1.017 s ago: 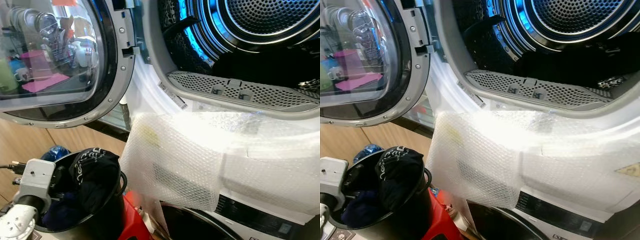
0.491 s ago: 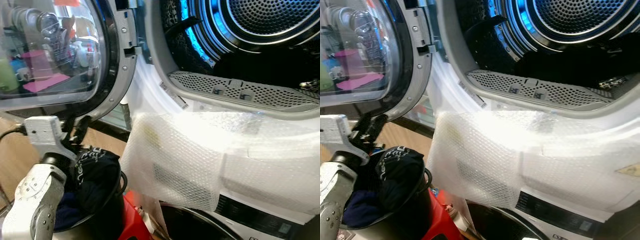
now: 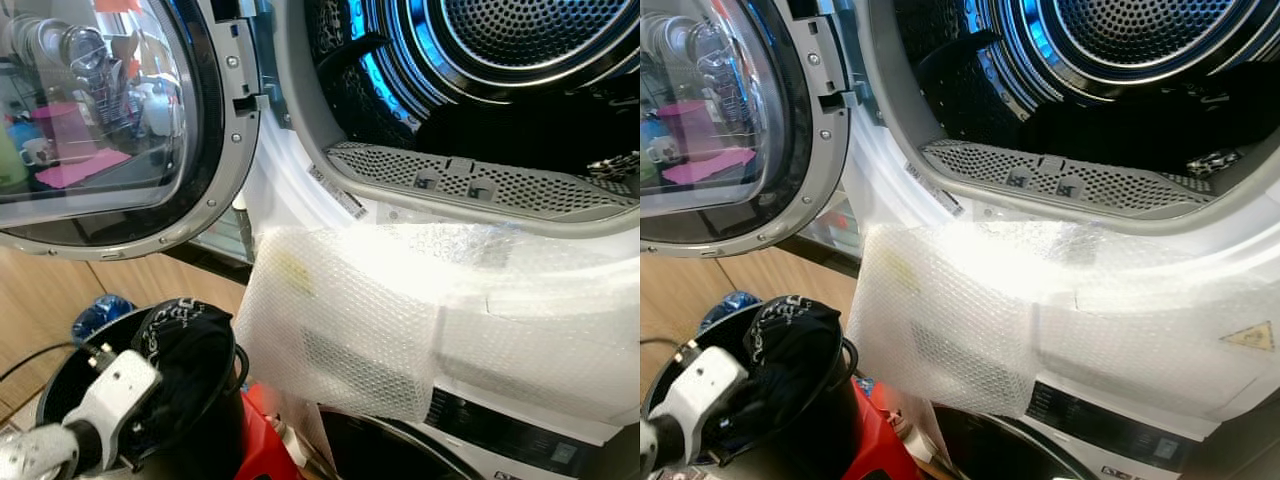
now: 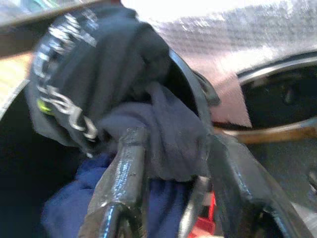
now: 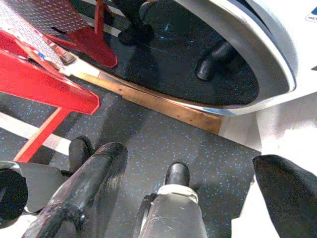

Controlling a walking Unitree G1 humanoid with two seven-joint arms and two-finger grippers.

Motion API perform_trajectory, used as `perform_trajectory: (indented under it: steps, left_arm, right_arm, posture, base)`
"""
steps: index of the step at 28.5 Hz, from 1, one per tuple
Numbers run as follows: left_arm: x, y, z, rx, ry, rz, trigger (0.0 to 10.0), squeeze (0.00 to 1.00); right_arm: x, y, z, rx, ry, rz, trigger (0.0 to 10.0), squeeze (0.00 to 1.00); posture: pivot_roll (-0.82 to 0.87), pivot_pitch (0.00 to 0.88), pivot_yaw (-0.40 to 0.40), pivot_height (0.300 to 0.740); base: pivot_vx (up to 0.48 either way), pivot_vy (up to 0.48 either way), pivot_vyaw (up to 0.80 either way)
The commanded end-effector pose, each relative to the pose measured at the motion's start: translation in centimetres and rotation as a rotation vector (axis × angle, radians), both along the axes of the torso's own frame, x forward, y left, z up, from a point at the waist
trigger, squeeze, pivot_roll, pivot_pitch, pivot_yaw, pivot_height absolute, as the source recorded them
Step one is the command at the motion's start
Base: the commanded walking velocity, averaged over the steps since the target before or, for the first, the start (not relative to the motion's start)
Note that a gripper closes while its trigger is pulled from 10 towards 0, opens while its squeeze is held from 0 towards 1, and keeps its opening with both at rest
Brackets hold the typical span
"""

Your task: Clothes washing

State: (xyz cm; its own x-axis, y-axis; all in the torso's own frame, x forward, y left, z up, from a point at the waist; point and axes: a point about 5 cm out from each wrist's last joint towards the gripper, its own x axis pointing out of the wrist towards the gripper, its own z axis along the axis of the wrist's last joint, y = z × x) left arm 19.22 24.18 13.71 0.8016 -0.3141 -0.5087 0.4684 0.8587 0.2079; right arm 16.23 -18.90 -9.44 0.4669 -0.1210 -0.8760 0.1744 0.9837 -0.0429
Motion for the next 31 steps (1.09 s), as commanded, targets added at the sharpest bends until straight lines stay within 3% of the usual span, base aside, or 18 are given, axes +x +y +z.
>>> perform_trajectory:
  steps: [1,3,5,14,21,31]
  left_arm:
    - [-0.3,0.5,0.3,0.006,0.016,0.01,10.0,1.0]
    - [-0.7,1.2,0.2,0.059,0.057,0.001,10.0,1.0]
    - [-0.4,1.7,0.5,0.055,0.051,0.03,10.0,1.0]
    - [-0.1,1.1,0.4,0.042,0.064,0.026,10.0,1.0]
    - [-0.1,1.7,0.9,0.059,0.082,0.029,10.0,1.0]
    - [-0.5,4.3,0.1,0.169,0.155,0.183,10.0,1.0]
  right_arm:
    - [0.1,0.4,0.0,0.003,0.003,0.017,10.0,0.0]
    - [0.3,0.4,0.1,0.006,-0.004,0.016,10.0,0.0]
    - [0.6,0.4,0.2,0.004,-0.008,0.016,10.0,0.0]
    - [0.5,0.5,0.1,0.003,-0.005,0.017,10.0,0.0]
    - [0.1,0.5,0.0,-0.005,0.013,0.029,10.0,0.0]
    - [0.1,0.4,0.0,-0.014,0.021,0.047,10.0,0.0]
  posture:
    - [0.15,0.0,0.089,0.74]
    - [0.15,0.0,0.091,0.74]
    - [0.16,0.0,0.092,0.74]
    - [0.15,0.0,0.098,0.74]
    - [0.14,0.0,0.102,0.74]
    - [0.15,0.0,0.098,0.74]
  base:
    - [0.0,0.0,0.0]
    - [0.0,0.0,0.0]
    - [0.0,0.0,0.0]
    - [0.0,0.0,0.0]
    - [0.0,0.0,0.0]
    - [0.0,0.0,0.0]
